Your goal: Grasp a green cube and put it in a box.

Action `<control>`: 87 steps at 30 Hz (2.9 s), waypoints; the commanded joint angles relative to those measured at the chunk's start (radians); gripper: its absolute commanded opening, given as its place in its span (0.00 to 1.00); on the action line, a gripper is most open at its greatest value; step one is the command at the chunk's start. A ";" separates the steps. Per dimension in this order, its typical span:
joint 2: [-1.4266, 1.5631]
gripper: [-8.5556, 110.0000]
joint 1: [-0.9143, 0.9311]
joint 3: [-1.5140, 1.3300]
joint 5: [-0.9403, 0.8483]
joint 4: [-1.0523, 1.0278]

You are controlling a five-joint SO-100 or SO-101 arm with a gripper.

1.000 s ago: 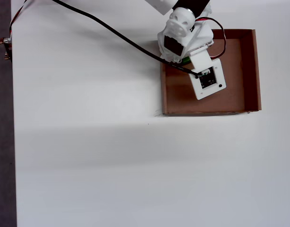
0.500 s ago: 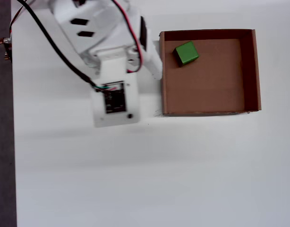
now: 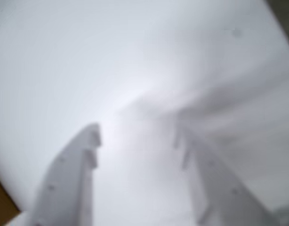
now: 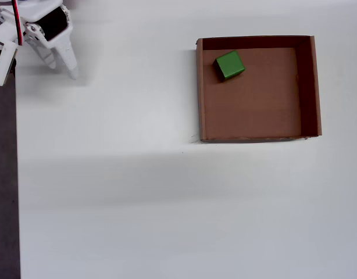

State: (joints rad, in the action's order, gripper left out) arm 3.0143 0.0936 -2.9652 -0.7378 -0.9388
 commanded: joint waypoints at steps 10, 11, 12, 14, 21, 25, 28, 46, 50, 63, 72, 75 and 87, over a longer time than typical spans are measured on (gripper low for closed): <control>0.170 0.25 0.006 -0.006 0.011 -0.284; 0.170 0.25 0.006 -0.006 0.011 -0.284; 0.170 0.25 0.006 -0.006 0.011 -0.284; 0.170 0.25 0.006 -0.006 0.011 -0.284; 0.170 0.25 0.006 -0.006 0.011 -0.284; 0.170 0.25 0.006 -0.006 0.011 -0.284; 0.170 0.25 0.006 -0.006 0.011 -0.284; 0.170 0.25 0.006 -0.006 0.011 -0.284; 0.170 0.25 0.006 -0.006 0.011 -0.284; 0.170 0.25 0.006 -0.006 0.011 -0.284; 0.170 0.25 0.006 -0.006 0.011 -0.284; 0.170 0.25 0.006 -0.006 0.011 -0.284; 0.170 0.25 0.006 -0.006 0.011 -0.284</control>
State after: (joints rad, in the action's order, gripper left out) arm 3.1876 0.1074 -2.9790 -0.7286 -1.2164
